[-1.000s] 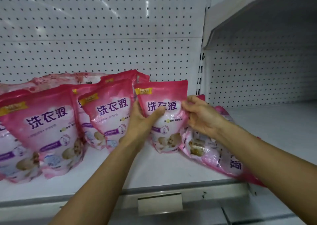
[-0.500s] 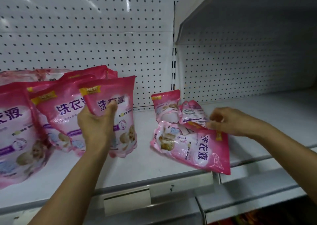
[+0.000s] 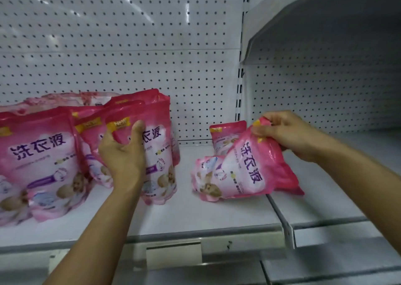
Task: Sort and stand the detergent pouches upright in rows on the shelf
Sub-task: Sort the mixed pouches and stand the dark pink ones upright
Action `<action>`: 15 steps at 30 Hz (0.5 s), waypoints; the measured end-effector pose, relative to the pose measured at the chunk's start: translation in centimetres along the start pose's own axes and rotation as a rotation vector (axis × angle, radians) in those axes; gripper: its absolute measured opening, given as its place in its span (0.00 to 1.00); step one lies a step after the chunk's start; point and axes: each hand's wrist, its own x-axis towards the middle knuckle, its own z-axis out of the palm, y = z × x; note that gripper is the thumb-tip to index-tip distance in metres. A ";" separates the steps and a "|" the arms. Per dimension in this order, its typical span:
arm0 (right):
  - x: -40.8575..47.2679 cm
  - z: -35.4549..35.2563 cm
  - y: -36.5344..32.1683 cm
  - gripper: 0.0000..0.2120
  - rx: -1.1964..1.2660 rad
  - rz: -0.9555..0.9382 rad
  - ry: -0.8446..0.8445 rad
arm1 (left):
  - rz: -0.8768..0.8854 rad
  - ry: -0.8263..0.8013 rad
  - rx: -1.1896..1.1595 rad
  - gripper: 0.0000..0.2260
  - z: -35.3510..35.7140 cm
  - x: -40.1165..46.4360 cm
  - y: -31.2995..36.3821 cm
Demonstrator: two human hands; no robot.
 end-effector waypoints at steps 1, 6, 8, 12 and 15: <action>0.9 0.9 -1.3 0.10 0.002 -0.039 -0.007 | 0.008 -0.004 0.005 0.10 -0.2 0.1 0.1; 5.9 6.5 -6.9 0.10 0.020 -0.119 -0.072 | -0.014 -0.080 0.068 0.08 -0.7 0.5 0.6; 7.5 8.4 -8.3 0.07 0.060 -0.103 -0.100 | 0.007 -0.131 0.109 0.09 -0.9 0.6 1.0; 9.4 11.0 -9.1 0.04 0.100 -0.027 -0.073 | 0.081 -0.240 0.157 0.14 -1.4 0.2 1.6; 10.3 11.5 -7.7 0.12 0.166 0.043 -0.105 | 0.074 -0.282 0.164 0.18 -1.8 -0.2 1.5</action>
